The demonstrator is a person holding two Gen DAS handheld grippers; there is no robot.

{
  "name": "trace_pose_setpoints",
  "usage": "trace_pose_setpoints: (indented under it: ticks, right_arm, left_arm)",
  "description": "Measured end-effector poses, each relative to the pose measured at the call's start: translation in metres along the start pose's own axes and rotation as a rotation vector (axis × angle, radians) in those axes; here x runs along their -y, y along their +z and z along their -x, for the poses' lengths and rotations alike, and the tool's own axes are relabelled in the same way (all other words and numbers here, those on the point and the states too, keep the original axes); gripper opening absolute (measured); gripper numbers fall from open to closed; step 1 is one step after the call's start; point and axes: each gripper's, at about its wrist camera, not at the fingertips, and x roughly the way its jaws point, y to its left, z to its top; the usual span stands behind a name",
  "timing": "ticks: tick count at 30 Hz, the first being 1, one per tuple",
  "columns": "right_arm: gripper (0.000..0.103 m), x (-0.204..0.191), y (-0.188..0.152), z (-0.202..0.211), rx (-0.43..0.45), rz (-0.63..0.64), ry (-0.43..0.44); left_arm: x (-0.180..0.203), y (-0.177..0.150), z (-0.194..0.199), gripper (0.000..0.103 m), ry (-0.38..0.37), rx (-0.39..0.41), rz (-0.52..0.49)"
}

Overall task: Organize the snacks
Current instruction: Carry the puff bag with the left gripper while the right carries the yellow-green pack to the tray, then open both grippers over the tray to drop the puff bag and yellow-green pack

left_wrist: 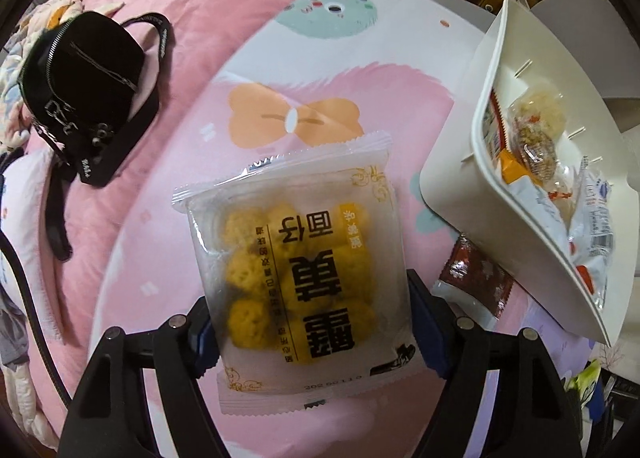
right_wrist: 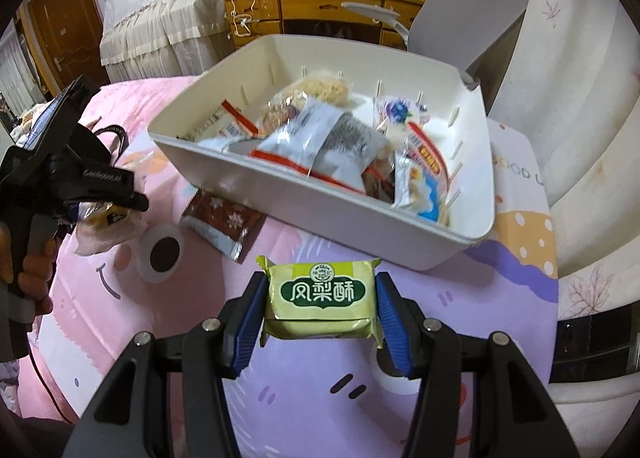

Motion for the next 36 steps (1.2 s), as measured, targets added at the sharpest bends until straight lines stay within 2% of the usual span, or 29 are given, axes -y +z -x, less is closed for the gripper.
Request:
trace_pose_setpoints:
  ticks: [8,12,18,23,30,31,34,36]
  right_arm:
    - [0.054,0.011,0.015,0.025,0.063,0.019,-0.029]
    - [0.054,0.019,0.030,0.034,0.097,0.023,-0.051]
    - [0.054,0.030,0.054,0.043,0.170,0.034,-0.089]
    - [0.054,0.036,0.070,0.041,0.204,0.075,-0.112]
    - [0.055,0.045,0.094,0.034,0.202,0.060,-0.113]
    - [0.056,0.046,0.097,0.032,0.195,0.059,-0.111]
    - [0.073,0.048,0.102,0.026,0.169,0.021,-0.144]
    - [0.074,0.051,0.103,0.027,0.171,-0.011,-0.127]
  left_arm:
    - [-0.004,0.004,0.052,0.077,-0.043,0.044,-0.010]
    - [0.011,0.011,0.076,0.077,-0.073,0.072,-0.059]
    - [0.045,0.028,0.103,0.078,-0.163,0.144,-0.124]
    - [0.079,0.045,0.118,0.078,-0.207,0.205,-0.182]
    - [0.125,0.064,0.118,0.083,-0.299,0.206,-0.300]
    - [0.130,0.064,0.118,0.084,-0.302,0.206,-0.320]
    - [0.138,0.063,0.122,0.092,-0.303,0.231,-0.340]
    - [0.138,0.062,0.123,0.092,-0.313,0.242,-0.344]
